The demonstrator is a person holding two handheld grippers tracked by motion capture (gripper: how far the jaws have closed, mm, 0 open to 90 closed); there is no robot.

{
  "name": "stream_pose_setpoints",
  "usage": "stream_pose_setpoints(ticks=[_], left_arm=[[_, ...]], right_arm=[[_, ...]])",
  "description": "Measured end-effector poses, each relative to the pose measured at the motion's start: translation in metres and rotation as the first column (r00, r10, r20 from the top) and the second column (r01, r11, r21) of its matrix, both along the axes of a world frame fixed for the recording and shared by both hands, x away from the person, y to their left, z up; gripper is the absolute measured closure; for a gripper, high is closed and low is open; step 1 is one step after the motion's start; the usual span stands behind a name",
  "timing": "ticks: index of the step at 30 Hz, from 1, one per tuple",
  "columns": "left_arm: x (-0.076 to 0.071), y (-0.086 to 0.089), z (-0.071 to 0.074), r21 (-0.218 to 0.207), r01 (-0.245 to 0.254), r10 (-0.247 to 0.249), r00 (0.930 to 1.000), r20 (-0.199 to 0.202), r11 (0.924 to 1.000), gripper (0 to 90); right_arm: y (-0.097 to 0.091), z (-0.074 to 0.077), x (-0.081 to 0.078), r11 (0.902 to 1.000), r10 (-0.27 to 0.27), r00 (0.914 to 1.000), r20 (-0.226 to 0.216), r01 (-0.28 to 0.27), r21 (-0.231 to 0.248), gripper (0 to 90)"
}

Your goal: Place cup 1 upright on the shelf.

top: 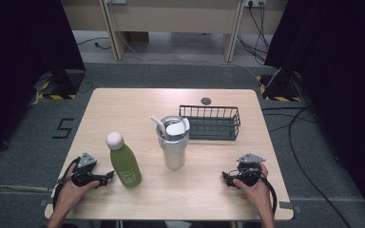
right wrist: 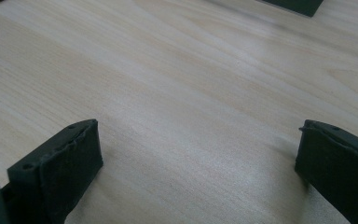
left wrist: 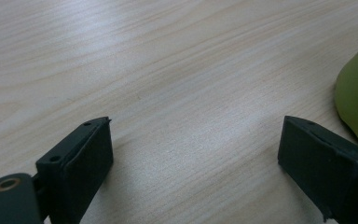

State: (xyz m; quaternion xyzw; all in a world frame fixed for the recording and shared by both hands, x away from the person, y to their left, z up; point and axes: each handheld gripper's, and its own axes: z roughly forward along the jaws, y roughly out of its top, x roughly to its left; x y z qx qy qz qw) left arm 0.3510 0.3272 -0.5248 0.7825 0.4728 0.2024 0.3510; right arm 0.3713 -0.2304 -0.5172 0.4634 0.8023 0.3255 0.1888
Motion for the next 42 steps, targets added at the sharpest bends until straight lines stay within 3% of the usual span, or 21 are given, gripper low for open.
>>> stream_pose_setpoints(ticks=[13, 17, 22, 30, 42], left_arm=[[0.000, 0.000, 0.000, -0.001, -0.001, 0.001, 1.0000, 0.000, 1.0000, 9.5], [0.000, 0.000, 0.000, -0.001, -0.001, 0.001, 1.0000, 0.000, 1.0000, 9.5], [0.000, 0.000, 0.000, -0.002, -0.001, 0.001, 1.0000, 0.000, 1.0000, 9.5], [0.000, 0.000, 0.000, -0.002, -0.001, 0.001, 1.0000, 0.000, 1.0000, 9.5], [0.000, 0.000, 0.000, -0.004, -0.002, 0.002, 1.0000, -0.001, 1.0000, 9.6]], right_arm=[[-0.001, 0.000, -0.001, 1.0000, -0.004, 1.0000, 0.008, 0.004, 0.000, 3.7], [0.000, 0.002, -0.003, 0.9995, 0.027, 0.9989, 0.037, -0.027, 0.015, 18.0], [0.003, 0.003, -0.005, 0.9988, 0.050, 0.9960, 0.074, -0.050, 0.002, 15.9], [0.006, 0.009, -0.009, 0.9977, 0.056, 0.9887, 0.139, -0.061, 0.030, 15.5], [0.010, 0.011, -0.011, 0.9955, 0.074, 0.9802, 0.183, -0.083, 0.044, 15.6]])
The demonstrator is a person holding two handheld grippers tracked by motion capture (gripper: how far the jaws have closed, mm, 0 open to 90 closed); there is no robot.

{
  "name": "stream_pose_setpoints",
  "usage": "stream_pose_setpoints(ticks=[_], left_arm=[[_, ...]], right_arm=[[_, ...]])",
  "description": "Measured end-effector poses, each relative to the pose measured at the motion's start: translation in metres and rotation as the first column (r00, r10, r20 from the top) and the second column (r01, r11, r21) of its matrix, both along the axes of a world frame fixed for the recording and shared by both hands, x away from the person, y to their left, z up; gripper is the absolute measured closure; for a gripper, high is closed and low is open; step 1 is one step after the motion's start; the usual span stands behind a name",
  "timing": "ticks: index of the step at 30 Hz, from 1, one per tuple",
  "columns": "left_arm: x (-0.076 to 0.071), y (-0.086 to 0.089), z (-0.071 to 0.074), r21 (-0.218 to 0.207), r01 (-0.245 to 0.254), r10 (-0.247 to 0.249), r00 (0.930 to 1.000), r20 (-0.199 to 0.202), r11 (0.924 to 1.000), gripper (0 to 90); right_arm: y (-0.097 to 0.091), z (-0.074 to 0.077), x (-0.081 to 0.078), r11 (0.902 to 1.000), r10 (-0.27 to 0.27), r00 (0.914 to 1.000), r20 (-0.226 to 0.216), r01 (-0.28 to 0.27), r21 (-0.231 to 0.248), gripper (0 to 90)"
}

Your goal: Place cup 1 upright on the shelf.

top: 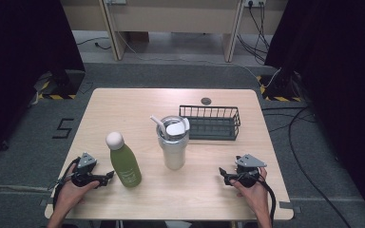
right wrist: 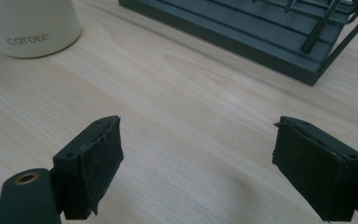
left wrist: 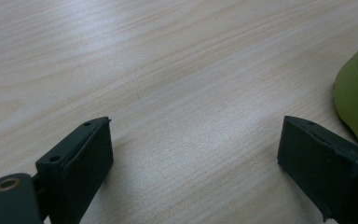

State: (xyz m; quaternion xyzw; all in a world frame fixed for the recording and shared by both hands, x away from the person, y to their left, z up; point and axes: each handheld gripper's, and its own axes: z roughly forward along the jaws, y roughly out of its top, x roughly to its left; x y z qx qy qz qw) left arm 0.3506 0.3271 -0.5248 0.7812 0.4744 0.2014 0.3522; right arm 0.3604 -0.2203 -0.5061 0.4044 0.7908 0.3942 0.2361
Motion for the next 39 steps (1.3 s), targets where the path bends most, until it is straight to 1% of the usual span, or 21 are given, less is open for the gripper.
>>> stream_pose_setpoints(ticks=[3, 5, 6, 10, 12, 14, 15, 17, 21, 23, 25, 29, 31, 36, 38, 39], left_arm=[[0.000, 0.000, 0.000, 0.000, 0.000, 0.000, 1.0000, 0.000, 1.0000, 9.6], [0.000, 0.000, 0.000, 0.000, 0.000, 0.000, 1.0000, 0.000, 1.0000, 9.5], [0.000, 0.000, 0.000, 0.000, 0.000, 0.000, 1.0000, 0.000, 1.0000, 9.5], [0.000, 0.000, 0.000, 0.000, 0.000, 0.000, 1.0000, 0.000, 1.0000, 9.5], [0.000, 0.000, 0.000, 0.000, 0.000, 0.000, 1.0000, 0.000, 1.0000, 9.5], [0.000, 0.000, 0.000, 0.000, 0.000, 0.000, 1.0000, 0.000, 1.0000, 9.5], [0.000, 0.000, 0.000, 0.000, 0.000, 0.000, 1.0000, 0.000, 1.0000, 9.5], [0.000, 0.000, 0.000, 0.000, 0.000, 0.000, 1.0000, 0.000, 1.0000, 9.5], [0.000, 0.000, 0.000, 0.000, 0.000, 0.000, 1.0000, 0.000, 1.0000, 9.6], [0.000, 0.000, 0.000, 0.000, 0.000, 0.000, 1.0000, 0.000, 1.0000, 9.5], [0.000, 0.000, 0.000, 0.000, 0.000, 0.000, 1.0000, 0.000, 1.0000, 9.5], [0.000, 0.000, 0.000, 0.000, 0.000, 0.000, 1.0000, 0.000, 1.0000, 9.5], [0.000, 0.000, 0.000, 0.000, 0.000, 0.000, 1.0000, 0.000, 1.0000, 9.5], [0.000, 0.000, 0.000, 0.000, 0.000, 0.000, 1.0000, 0.000, 1.0000, 9.5], [0.000, 0.000, 0.000, 0.000, 0.000, 0.000, 1.0000, 0.000, 1.0000, 9.5], [0.000, 0.000, 0.000, 0.000, 0.000, 0.000, 1.0000, 0.000, 1.0000, 9.5]], right_arm=[[0.002, 0.002, -0.001, 0.9999, 0.010, 0.9999, 0.009, -0.010, 0.006, 15.9], [0.005, 0.004, -0.002, 0.9999, 0.016, 0.9997, 0.017, -0.015, -0.004, 16.0], [0.008, 0.006, -0.003, 0.9996, 0.029, 0.9993, 0.025, -0.029, -0.003, 16.3], [0.010, 0.009, -0.004, 0.9993, 0.037, 0.9986, 0.037, -0.037, -0.001, 16.4], [0.011, 0.011, -0.005, 0.9991, 0.040, 0.9982, 0.045, -0.040, 0.008, 16.4], [0.014, 0.014, -0.006, 0.9983, 0.055, 0.9966, 0.062, -0.056, 0.014, 16.7], [0.015, 0.015, -0.006, 0.9978, 0.059, 0.9959, 0.068, -0.061, 0.026, 16.9], [0.015, 0.016, -0.006, 0.9972, 0.064, 0.9955, 0.069, -0.066, 0.034, 16.9], [0.021, 0.019, -0.007, 0.9955, 0.087, 0.9922, 0.090, -0.090, 0.030, 16.8], [0.025, 0.021, -0.008, 0.9936, 0.100, 0.9899, 0.100, -0.105, 0.042, 16.8], [0.027, 0.021, -0.008, 0.9933, 0.103, 0.9895, 0.101, -0.108, 0.042, 16.6], [0.033, 0.023, -0.007, 0.9904, 0.121, 0.9855, 0.119, -0.128, 0.051, 15.8], [0.036, 0.022, -0.007, 0.9880, 0.134, 0.9837, 0.120, -0.142, 0.060, 15.6], [0.043, 0.023, -0.006, 0.9846, 0.158, 0.9796, 0.124, -0.166, 0.054, 15.3], [0.047, 0.024, -0.006, 0.9821, 0.171, 0.9769, 0.128, -0.180, 0.057, 15.2], [0.051, 0.025, -0.006, 0.9791, 0.184, 0.9739, 0.133, -0.194, 0.063, 15.2]])
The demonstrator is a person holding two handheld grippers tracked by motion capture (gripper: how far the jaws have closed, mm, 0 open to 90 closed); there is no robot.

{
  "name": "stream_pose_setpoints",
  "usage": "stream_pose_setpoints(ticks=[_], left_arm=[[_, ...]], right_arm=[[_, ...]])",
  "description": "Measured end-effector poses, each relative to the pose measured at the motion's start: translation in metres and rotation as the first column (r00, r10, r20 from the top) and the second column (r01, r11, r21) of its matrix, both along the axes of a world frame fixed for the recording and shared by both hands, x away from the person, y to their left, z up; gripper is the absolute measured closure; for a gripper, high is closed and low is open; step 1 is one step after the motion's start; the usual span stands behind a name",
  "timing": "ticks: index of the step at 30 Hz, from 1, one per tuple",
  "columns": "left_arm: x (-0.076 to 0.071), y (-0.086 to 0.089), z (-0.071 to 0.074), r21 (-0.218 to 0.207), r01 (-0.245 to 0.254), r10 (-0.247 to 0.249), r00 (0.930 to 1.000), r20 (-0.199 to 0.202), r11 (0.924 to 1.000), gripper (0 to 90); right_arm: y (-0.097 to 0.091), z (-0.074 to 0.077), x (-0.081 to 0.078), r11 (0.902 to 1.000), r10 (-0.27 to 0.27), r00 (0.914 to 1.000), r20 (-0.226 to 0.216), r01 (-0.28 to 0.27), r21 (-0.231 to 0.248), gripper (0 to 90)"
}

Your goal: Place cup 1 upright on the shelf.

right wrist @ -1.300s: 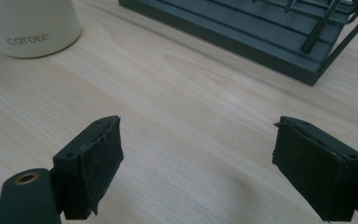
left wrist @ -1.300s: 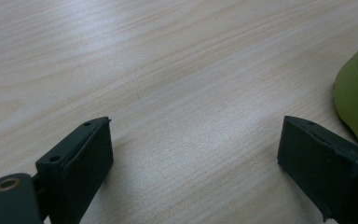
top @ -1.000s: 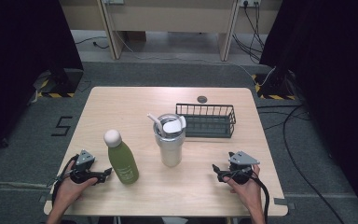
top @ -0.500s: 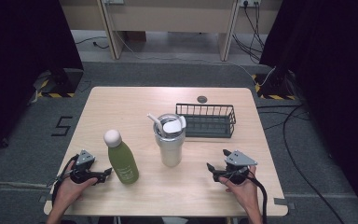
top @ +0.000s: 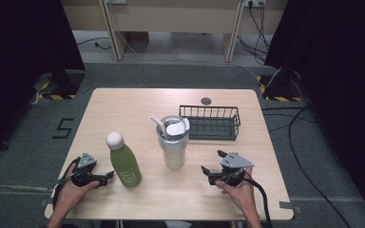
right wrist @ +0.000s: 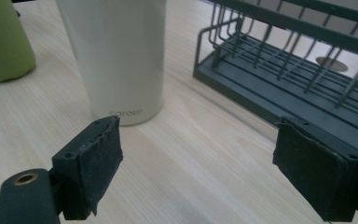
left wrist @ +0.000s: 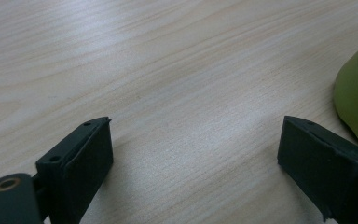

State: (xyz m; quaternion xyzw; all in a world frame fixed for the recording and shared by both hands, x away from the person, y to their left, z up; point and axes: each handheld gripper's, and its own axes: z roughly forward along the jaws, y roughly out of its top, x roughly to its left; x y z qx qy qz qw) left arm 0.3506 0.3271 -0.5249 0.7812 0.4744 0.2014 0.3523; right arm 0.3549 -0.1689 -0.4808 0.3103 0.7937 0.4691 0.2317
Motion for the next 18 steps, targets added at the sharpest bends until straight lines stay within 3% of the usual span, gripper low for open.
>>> stream_pose_setpoints(ticks=[6, 10, 18], left_arm=[[0.000, 0.000, 0.000, 0.000, 0.000, 0.000, 1.0000, 0.000, 1.0000, 9.5], [0.000, 0.000, 0.000, 0.000, 0.000, 0.000, 1.0000, 0.000, 1.0000, 9.5], [0.000, 0.000, 0.000, 0.000, 0.000, 0.000, 1.0000, 0.000, 1.0000, 9.6]], right_arm=[[0.015, 0.004, 0.003, 0.9988, 0.046, 0.9986, 0.026, -0.046, -0.015, 15.3], [0.032, 0.009, 0.008, 0.9967, 0.081, 0.9957, 0.044, -0.081, 0.002, 15.2], [0.049, 0.005, 0.017, 0.9941, 0.106, 0.9938, 0.036, -0.107, 0.023, 15.1]])
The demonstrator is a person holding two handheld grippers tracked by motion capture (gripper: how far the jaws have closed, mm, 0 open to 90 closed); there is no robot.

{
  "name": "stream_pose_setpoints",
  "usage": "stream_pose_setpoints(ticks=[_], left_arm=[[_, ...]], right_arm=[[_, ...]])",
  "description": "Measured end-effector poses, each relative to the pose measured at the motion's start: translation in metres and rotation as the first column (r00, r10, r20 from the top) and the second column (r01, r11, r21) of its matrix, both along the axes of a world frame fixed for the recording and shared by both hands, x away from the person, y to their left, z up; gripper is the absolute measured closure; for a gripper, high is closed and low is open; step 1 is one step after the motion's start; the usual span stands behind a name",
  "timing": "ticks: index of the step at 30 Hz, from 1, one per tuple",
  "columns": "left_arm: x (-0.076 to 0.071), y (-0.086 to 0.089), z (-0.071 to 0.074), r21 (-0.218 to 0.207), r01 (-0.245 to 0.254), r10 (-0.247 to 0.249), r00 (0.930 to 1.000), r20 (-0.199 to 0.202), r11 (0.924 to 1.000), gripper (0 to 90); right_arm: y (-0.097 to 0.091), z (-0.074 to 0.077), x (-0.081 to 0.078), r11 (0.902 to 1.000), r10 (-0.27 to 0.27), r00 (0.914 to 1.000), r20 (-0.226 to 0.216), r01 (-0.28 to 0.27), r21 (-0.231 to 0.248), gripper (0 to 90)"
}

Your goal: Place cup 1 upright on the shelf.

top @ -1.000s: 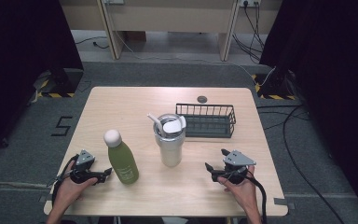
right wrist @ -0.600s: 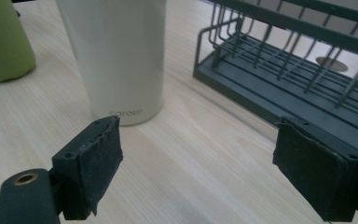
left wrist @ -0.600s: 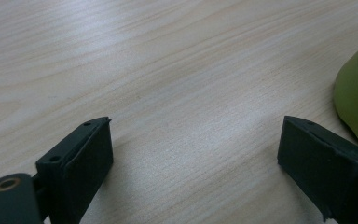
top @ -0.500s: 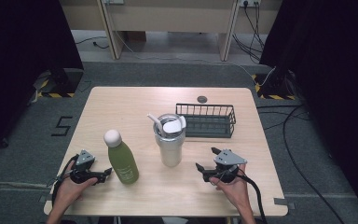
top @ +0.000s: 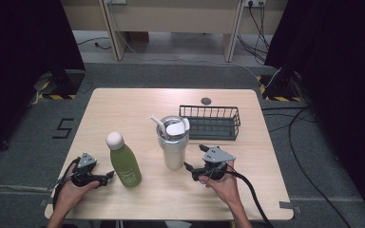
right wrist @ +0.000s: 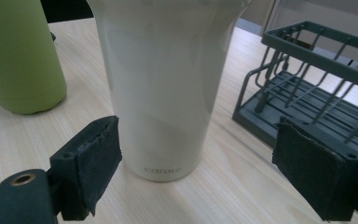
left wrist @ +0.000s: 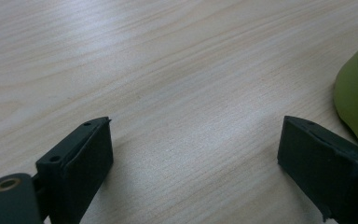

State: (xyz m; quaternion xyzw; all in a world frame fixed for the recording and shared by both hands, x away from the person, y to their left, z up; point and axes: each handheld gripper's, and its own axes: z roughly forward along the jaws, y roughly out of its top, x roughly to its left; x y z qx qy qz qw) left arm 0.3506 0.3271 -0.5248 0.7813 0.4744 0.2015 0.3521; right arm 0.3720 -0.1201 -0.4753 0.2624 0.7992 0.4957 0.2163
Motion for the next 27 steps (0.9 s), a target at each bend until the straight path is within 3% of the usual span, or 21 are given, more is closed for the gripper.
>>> stream_pose_setpoints(ticks=[5, 15, 27], left_arm=[[0.000, 0.000, 0.000, 0.000, 0.000, 0.000, 1.0000, 0.000, 1.0000, 9.6], [0.000, 0.000, 0.000, 0.000, 0.000, 0.000, 1.0000, 0.000, 1.0000, 9.6], [0.000, 0.000, 0.000, 0.000, 0.000, 0.000, 1.0000, 0.000, 1.0000, 9.6]], right_arm=[[0.012, -0.008, 0.006, 0.9993, 0.016, 0.9998, -0.012, -0.016, 0.033, 15.0], [0.035, -0.015, 0.015, 0.9982, 0.047, 0.9989, 0.002, -0.047, 0.036, 15.1], [0.047, -0.018, 0.023, 0.9970, 0.045, 0.9987, 0.023, -0.047, 0.062, 11.9]])
